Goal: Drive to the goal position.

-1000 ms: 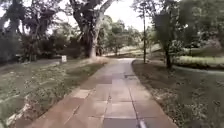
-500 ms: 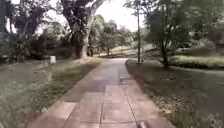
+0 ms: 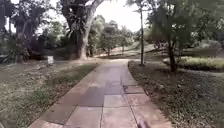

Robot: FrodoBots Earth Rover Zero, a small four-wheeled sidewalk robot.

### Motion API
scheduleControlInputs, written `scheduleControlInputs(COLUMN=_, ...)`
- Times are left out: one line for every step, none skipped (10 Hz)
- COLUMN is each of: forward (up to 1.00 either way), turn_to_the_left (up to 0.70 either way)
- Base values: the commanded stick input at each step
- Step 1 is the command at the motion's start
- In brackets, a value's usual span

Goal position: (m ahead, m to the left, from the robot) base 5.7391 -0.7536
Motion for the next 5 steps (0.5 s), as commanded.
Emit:
scheduleControlInputs(forward=1.00, turn_to_the_left=-0.03)
scheduleControlInputs(forward=1.00, turn_to_the_left=-0.03)
scheduleControlInputs(forward=1.00, turn_to_the_left=-0.03)
scheduleControlInputs(forward=1.00, turn_to_the_left=-0.05)
scheduleControlInputs(forward=1.00, turn_to_the_left=-0.36)
